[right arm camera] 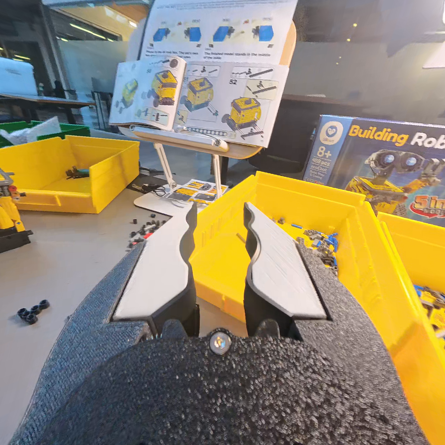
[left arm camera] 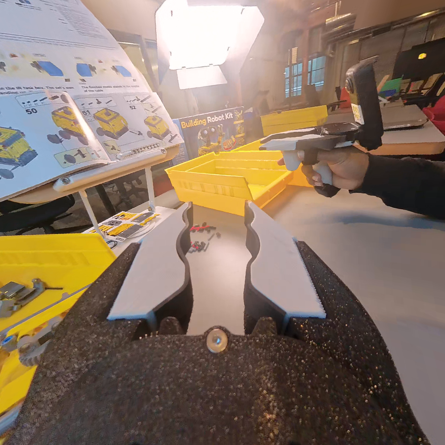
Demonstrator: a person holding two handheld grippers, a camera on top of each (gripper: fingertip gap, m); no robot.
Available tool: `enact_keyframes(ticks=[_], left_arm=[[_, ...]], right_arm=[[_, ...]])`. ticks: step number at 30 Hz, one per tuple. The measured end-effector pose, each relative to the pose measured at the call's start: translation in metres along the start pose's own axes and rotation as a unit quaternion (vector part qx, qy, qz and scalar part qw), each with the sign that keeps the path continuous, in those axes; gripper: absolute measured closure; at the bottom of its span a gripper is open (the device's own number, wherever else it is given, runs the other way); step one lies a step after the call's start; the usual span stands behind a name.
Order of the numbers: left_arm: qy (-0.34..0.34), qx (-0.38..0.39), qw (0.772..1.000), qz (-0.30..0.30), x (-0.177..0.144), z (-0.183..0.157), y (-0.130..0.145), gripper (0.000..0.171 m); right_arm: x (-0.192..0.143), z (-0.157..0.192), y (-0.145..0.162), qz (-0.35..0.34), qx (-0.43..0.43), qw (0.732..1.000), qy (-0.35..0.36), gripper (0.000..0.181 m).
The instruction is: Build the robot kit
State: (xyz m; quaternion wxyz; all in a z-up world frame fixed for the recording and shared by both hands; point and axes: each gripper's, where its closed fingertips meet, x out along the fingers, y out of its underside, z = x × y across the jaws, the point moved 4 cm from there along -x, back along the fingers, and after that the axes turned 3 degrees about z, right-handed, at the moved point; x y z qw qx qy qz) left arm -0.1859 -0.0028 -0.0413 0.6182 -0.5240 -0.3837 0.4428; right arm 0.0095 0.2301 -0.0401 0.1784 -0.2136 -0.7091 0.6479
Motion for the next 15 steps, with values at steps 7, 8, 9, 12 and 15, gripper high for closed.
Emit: enact_keyframes(ticks=[7, 8, 9, 12, 15], left_arm=[[-0.087, 0.004, 0.996, -0.032, -0.031, 0.025, -0.009, 0.132], [-0.105, 0.007, 0.994, -0.035, -0.037, 0.031, -0.01, 0.132], [-0.123, 0.007, 0.992, -0.037, -0.044, 0.038, -0.01, 0.133], [-0.165, -0.015, 0.985, -0.039, -0.061, 0.056, -0.007, 0.132], [-0.19, -0.045, 0.98, -0.028, -0.071, 0.068, 0.001, 0.131]], right_arm=[[0.001, -0.023, 0.014, 0.045, 0.004, 0.998, 0.036, 0.143], [0.003, -0.023, 0.017, 0.056, 0.0, 0.998, 0.035, 0.143], [0.004, -0.024, 0.02, 0.067, -0.005, 0.997, 0.036, 0.143], [0.008, -0.028, 0.032, 0.101, -0.006, 0.994, 0.04, 0.142], [0.01, -0.034, 0.04, 0.124, -0.001, 0.991, 0.049, 0.142]])
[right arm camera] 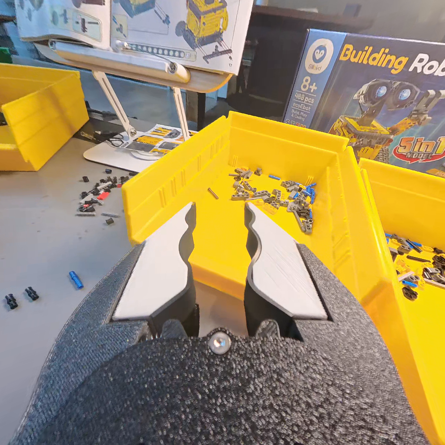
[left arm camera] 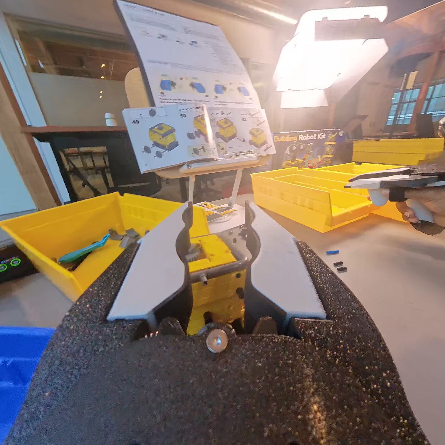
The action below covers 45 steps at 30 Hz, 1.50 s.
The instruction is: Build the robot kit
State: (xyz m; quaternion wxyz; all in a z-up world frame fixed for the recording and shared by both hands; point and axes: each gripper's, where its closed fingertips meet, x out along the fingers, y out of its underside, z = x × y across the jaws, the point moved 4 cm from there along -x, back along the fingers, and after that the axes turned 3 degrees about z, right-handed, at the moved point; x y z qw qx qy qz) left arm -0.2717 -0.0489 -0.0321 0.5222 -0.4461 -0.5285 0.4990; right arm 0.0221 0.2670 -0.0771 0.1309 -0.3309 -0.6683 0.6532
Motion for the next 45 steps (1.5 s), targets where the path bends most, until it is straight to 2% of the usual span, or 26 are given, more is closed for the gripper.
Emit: enact_keyframes(ticks=[6, 12, 17, 21, 25, 31, 34, 36, 45], left_arm=[[-0.012, -0.022, 0.999, 0.043, 0.003, 0.008, 0.015, 0.126], [-0.006, -0.015, 0.998, 0.053, 0.006, 0.003, 0.019, 0.125], [-0.004, -0.014, 0.999, 0.052, 0.005, 0.002, 0.018, 0.125], [0.005, -0.021, 0.998, 0.051, 0.005, 0.001, 0.016, 0.125], [0.011, -0.024, 0.998, 0.05, 0.004, 0.001, 0.016, 0.125], [0.025, -0.033, 0.998, 0.048, 0.002, -0.001, 0.013, 0.125], [0.031, -0.038, 0.998, 0.046, 0.001, -0.001, 0.012, 0.125], [0.035, -0.041, 0.998, 0.045, 0.0, -0.002, 0.011, 0.126], [0.046, -0.051, 0.996, 0.049, 0.0, -0.003, 0.012, 0.126]], right_arm=[[0.009, -0.012, 0.008, 0.036, -0.011, 0.999, 0.017, 0.141], [0.038, -0.018, 0.009, 0.143, -0.072, 0.987, -0.021, 0.141], [0.059, -0.053, -0.007, 0.25, -0.142, 0.958, -0.006, 0.143], [0.09, -0.078, -0.017, 0.309, -0.149, 0.939, 0.0, 0.16], [0.121, -0.091, -0.006, 0.382, -0.166, 0.909, 0.011, 0.18], [0.14, -0.099, 0.026, 0.507, -0.196, 0.839, 0.01, 0.181], [0.145, -0.104, 0.037, 0.542, -0.187, 0.819, 0.017, 0.176], [0.149, -0.103, 0.038, 0.548, -0.176, 0.817, 0.018, 0.171], [0.153, -0.107, 0.047, 0.603, -0.137, 0.785, 0.019, 0.18]])
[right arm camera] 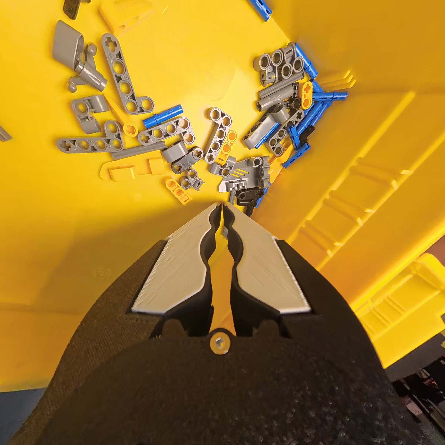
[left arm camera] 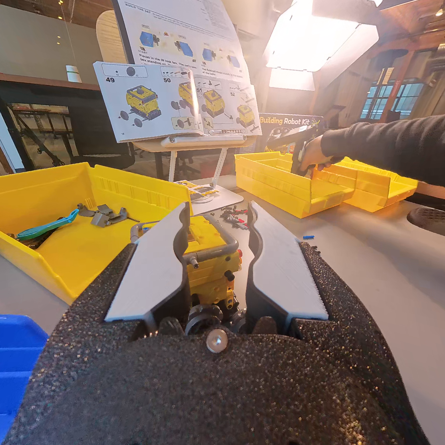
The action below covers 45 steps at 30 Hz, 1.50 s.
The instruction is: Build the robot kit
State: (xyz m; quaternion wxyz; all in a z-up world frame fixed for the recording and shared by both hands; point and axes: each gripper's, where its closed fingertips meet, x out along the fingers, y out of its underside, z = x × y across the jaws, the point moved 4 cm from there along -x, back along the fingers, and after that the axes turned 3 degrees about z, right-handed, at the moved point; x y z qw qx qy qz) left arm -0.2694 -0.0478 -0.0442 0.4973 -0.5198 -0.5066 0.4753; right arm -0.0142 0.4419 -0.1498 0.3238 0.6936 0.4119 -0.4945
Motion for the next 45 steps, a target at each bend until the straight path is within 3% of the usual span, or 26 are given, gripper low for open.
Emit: enact_keyframes(ticks=[7, 9, 14, 20, 27, 30, 37, 41, 45], left_arm=[[0.005, -0.001, 1.0, 0.001, -0.001, -0.001, 0.0, 0.126], [0.006, -0.004, 1.0, 0.0, -0.002, -0.001, -0.001, 0.126], [0.014, -0.008, 1.0, 0.002, -0.001, -0.003, 0.0, 0.126], [0.026, -0.018, 0.999, 0.006, -0.001, -0.005, 0.002, 0.126], [0.043, -0.03, 0.999, 0.004, -0.001, -0.01, 0.001, 0.126], [0.048, -0.028, 0.998, 0.004, -0.001, -0.012, 0.0, 0.126], [0.045, -0.023, 0.999, 0.012, 0.001, -0.012, 0.004, 0.127], [0.036, -0.016, 0.999, 0.015, 0.001, -0.011, 0.005, 0.127], [0.029, -0.012, 0.999, 0.015, 0.001, -0.009, 0.006, 0.127]], right_arm=[[-0.002, 0.0, -0.003, -0.007, 0.045, 0.997, -0.068, 0.181], [-0.006, -0.005, -0.006, -0.022, 0.053, 0.997, -0.043, 0.181], [-0.001, -0.007, 0.001, 0.018, 0.029, 0.998, 0.044, 0.178], [0.002, -0.007, 0.001, 0.022, 0.078, 0.996, 0.019, 0.178], [-0.002, -0.001, 0.001, -0.022, 0.123, 0.99, -0.062, 0.178], [-0.009, 0.016, -0.001, -0.049, 0.098, 0.988, -0.112, 0.178], [-0.018, 0.029, 0.015, -0.086, 0.059, 0.986, -0.131, 0.179], [-0.043, 0.031, 0.02, -0.149, 0.033, 0.979, -0.134, 0.179], [-0.095, 0.049, 0.03, -0.249, -0.023, 0.96, -0.127, 0.179]])
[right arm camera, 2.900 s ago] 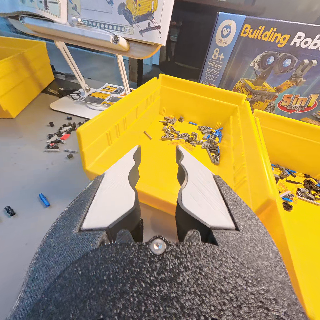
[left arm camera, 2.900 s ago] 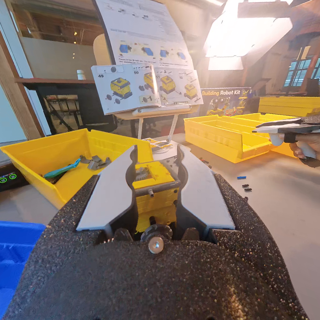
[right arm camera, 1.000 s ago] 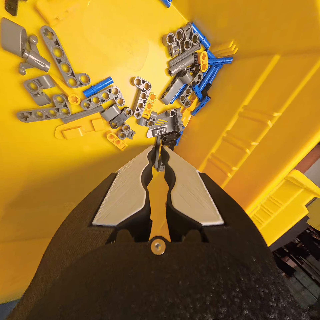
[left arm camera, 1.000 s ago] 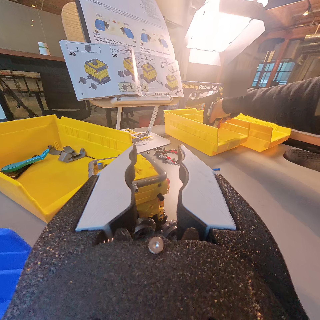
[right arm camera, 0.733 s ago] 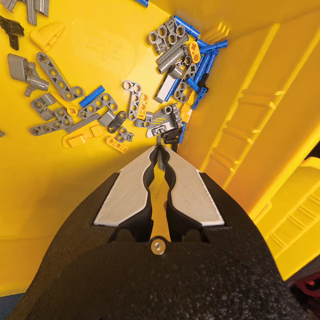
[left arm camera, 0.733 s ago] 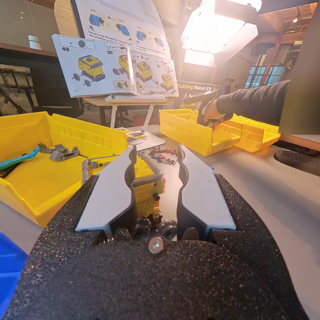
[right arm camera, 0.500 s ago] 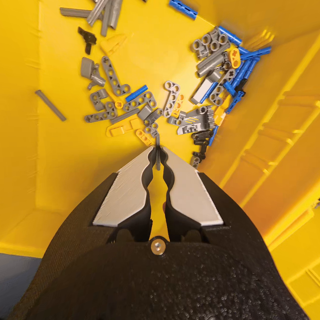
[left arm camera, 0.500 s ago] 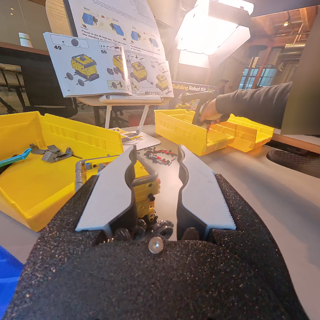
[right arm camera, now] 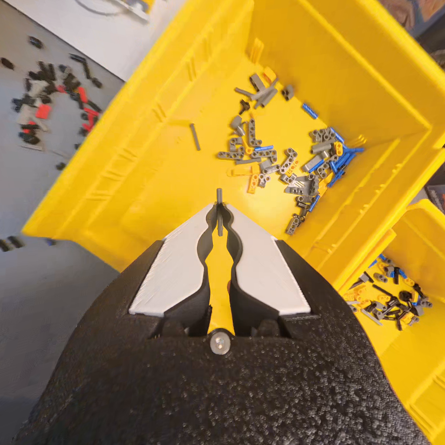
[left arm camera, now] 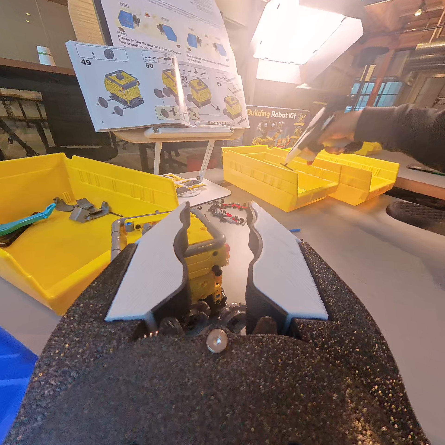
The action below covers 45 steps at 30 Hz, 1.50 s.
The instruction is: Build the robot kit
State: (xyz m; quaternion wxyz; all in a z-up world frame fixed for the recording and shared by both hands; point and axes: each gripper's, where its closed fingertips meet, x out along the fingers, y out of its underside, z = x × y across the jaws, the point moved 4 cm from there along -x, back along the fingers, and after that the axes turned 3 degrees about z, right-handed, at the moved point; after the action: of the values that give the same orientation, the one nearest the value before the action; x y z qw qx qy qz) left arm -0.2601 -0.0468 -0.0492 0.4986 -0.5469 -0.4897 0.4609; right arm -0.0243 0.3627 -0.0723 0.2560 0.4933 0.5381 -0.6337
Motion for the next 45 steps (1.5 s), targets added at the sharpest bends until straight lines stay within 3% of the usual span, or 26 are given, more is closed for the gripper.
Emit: enact_keyframes(ticks=[5, 9, 14, 20, 33, 35, 41, 45], left_arm=[[-0.003, 0.018, 1.0, -0.007, -0.001, -0.003, -0.003, 0.127], [0.013, 0.043, 0.999, -0.005, -0.001, -0.012, -0.004, 0.131], [0.037, 0.103, 0.994, 0.006, 0.003, -0.03, 0.001, 0.134], [0.084, 0.188, 0.978, 0.04, 0.014, -0.059, 0.021, 0.136], [0.107, 0.191, 0.973, 0.078, 0.023, -0.065, 0.035, 0.138], [0.108, 0.192, 0.972, 0.08, 0.024, -0.066, 0.036, 0.138], [0.111, 0.193, 0.97, 0.092, 0.026, -0.066, 0.04, 0.138], [0.108, 0.184, 0.972, 0.094, 0.028, -0.064, 0.04, 0.136]], right_arm=[[-0.06, 0.071, -0.009, -0.098, -0.091, 0.991, -0.03, 0.179], [-0.077, 0.129, 0.003, -0.138, -0.158, 0.976, -0.056, 0.179], [-0.065, 0.182, 0.024, -0.177, -0.176, 0.962, -0.109, 0.179], [-0.014, 0.229, 0.064, -0.134, -0.207, 0.953, -0.175, 0.178], [0.033, 0.282, 0.088, -0.098, -0.35, 0.917, -0.164, 0.176], [0.032, 0.28, 0.089, -0.107, -0.349, 0.916, -0.167, 0.165], [0.014, 0.26, 0.093, -0.194, -0.299, 0.916, -0.183, 0.131], [0.0, 0.246, 0.08, -0.318, -0.243, 0.9, -0.17, 0.114]])
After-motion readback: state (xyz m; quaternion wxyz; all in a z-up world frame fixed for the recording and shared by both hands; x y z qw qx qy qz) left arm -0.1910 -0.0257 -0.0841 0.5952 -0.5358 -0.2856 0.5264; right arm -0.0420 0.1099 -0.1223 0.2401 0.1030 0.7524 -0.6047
